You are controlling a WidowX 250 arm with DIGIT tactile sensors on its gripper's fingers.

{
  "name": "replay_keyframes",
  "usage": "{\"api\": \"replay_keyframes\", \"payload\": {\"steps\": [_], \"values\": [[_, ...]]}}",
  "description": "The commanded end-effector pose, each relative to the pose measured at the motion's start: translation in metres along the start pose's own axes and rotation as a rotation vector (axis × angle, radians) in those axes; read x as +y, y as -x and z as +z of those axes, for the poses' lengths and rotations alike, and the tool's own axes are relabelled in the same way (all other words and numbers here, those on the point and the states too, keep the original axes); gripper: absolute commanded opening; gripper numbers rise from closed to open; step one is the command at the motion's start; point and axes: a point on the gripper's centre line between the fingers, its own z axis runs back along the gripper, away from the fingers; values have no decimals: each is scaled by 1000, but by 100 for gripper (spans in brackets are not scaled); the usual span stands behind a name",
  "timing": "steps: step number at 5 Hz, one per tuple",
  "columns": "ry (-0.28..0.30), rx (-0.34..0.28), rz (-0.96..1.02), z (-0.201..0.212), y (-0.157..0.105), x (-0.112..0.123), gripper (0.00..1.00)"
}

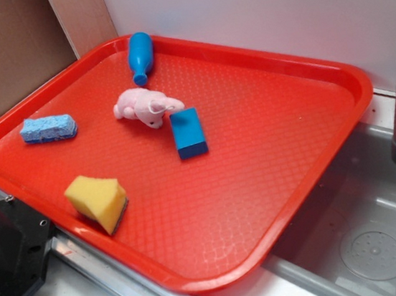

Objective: Grab the blue sponge.

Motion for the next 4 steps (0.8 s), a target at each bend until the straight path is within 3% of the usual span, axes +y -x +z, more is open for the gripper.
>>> {"api": "replay_keyframes", "payload": {"steps": [1,3,4], "values": [[-76,-63,-261,-33,-6,34,100],[-94,-89,-411,-93,-19,83,100],[-56,-72,-450,-123,-30,101,100]]}}
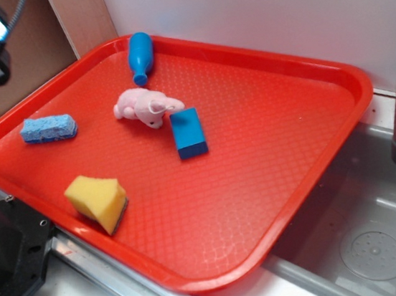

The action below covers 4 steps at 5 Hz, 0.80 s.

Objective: Grab the blue sponge.

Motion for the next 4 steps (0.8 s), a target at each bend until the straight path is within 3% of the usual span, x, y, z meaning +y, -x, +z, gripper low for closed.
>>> {"api": "replay_keyframes", "payload": {"steps": [1,2,3,4], "values": [[29,7,-133,-53,-5,27,100],[115,-31,-200,-72,4,26,100],[126,3,-222,-84,16,27,100],[178,-12,-243,-99,26,29,100]]}}
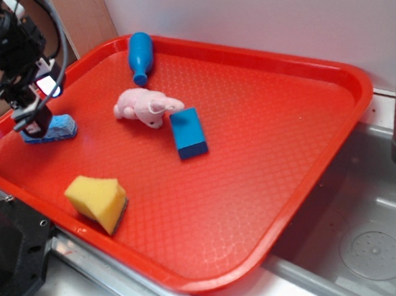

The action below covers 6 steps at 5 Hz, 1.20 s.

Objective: Grab the blue sponge.

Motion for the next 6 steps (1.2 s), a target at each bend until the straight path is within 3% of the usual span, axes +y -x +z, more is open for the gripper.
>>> {"api": "replay_keyframes", "payload": {"steps": [1,2,3,4,5,6], "values": [[26,-24,-101,-16,2,-5,100],[8,10,-103,-20,6,-9,24],[-10,22,-101,-19,5,-11,0],[-19,34,-81,-18,4,-11,0],[-152,194,143,1,-4,-13,0],[-156,185,395,22,-18,-20,0]]}}
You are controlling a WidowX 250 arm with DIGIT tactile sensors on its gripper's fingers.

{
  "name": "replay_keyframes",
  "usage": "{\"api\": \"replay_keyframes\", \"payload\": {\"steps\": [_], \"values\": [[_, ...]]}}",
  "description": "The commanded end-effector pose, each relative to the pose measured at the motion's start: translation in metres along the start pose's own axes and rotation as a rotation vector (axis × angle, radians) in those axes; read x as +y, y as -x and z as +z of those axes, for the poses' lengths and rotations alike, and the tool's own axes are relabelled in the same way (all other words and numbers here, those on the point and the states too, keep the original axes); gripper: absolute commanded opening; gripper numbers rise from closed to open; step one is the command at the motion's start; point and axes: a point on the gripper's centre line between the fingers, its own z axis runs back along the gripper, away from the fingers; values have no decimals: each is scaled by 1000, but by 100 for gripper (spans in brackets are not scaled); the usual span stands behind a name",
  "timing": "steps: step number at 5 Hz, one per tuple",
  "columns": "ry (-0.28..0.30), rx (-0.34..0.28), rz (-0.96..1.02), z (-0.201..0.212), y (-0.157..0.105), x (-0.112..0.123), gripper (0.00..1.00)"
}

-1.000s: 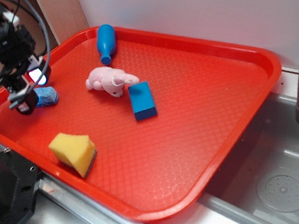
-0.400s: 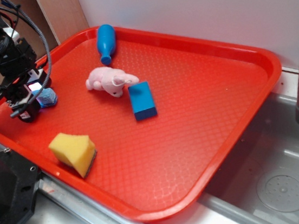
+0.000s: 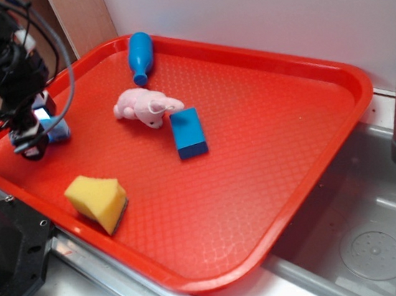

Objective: Grab the blue sponge.

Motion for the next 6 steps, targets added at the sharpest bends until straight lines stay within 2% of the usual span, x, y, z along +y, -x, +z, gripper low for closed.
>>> {"api": "replay_keyframes", "payload": {"steps": [1,2,3,4,5,6], "values": [[-8,31,488,55,-34,-10,0],[76,40,628,91,-54,-25,0],[89,58,723,113,-67,-32,0],[87,40,771,138,-84,-44,0],[76,27,748,145,-98,-53,0],[88,59,760,136,-97,-50,0]]}}
